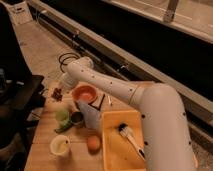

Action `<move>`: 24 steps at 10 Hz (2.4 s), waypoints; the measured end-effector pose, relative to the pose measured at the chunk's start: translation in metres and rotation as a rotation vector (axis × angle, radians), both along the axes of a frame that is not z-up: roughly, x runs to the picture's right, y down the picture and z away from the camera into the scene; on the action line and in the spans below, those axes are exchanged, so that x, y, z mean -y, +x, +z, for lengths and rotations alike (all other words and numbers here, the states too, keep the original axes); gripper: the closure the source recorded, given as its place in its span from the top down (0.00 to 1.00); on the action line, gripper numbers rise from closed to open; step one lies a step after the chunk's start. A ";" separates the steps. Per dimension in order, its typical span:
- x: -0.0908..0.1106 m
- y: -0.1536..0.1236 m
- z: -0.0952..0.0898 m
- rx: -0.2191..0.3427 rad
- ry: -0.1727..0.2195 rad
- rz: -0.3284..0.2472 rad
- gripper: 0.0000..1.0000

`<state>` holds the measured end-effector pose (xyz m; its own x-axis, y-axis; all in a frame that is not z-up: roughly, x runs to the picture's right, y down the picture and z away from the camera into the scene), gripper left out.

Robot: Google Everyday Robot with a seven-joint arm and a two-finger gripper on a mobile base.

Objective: Place grapes in metal cup

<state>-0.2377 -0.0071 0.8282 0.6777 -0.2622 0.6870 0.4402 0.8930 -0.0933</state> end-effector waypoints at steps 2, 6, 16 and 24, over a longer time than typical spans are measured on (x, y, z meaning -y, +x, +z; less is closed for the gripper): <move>0.007 0.026 -0.018 0.002 0.030 0.012 0.00; -0.015 0.071 -0.074 -0.054 0.042 -0.020 0.00; -0.046 0.079 -0.095 -0.046 -0.007 -0.080 0.00; -0.098 0.100 -0.120 -0.140 -0.045 0.009 0.00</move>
